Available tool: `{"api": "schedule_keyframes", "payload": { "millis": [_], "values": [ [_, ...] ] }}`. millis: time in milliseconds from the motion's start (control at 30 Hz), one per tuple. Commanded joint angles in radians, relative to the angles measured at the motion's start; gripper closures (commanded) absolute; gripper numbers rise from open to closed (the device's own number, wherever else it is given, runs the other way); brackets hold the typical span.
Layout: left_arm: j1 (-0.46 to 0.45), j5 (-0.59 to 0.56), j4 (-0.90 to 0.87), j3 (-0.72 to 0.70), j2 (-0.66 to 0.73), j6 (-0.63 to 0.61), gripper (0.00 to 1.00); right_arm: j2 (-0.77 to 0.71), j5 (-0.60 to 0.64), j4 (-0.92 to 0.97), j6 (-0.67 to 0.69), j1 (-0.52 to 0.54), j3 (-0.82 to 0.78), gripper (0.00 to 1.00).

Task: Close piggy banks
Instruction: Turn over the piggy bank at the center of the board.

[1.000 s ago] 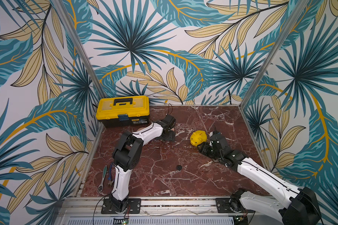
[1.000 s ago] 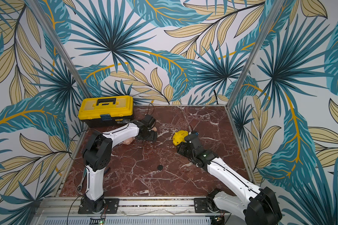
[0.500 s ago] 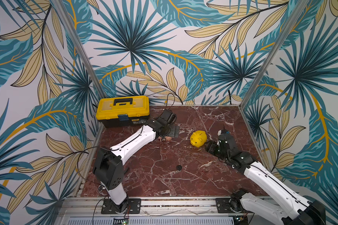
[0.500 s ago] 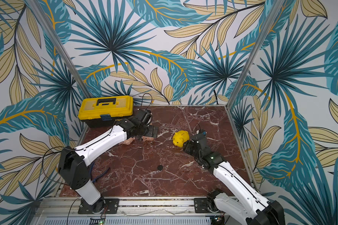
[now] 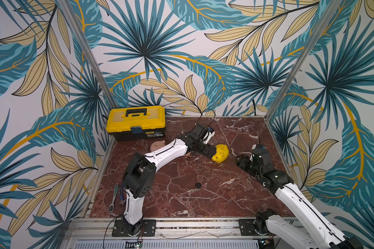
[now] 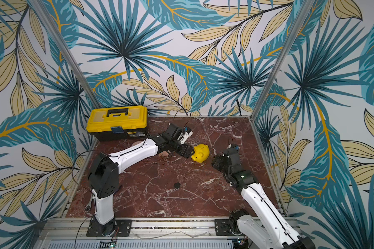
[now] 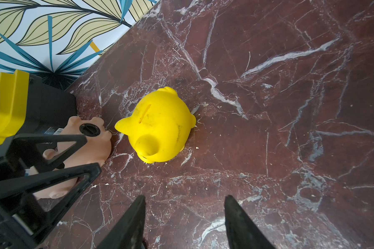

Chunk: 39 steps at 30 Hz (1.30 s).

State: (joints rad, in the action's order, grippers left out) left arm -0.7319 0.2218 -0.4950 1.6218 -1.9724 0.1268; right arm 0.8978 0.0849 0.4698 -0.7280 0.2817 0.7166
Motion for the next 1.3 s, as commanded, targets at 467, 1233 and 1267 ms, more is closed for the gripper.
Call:
{"api": "schedule_keyframes", "payload": {
  "millis": [467, 1233, 1267],
  "values": [
    [-0.047, 0.010, 0.081, 0.160, -0.146, -0.188, 0.01, -0.033, -0.041, 0.021, 0.034, -0.004, -0.005, 0.33],
    [-0.073, -0.021, 0.044, 0.247, -0.244, -0.212, 0.00, -0.014, -0.078, 0.010, 0.057, -0.004, -0.002, 0.32],
    [-0.073, -0.021, 0.044, 0.247, -0.243, -0.212, 0.00, -0.012, -0.080, 0.010, 0.057, -0.004, -0.001, 0.32]
  ]
}}
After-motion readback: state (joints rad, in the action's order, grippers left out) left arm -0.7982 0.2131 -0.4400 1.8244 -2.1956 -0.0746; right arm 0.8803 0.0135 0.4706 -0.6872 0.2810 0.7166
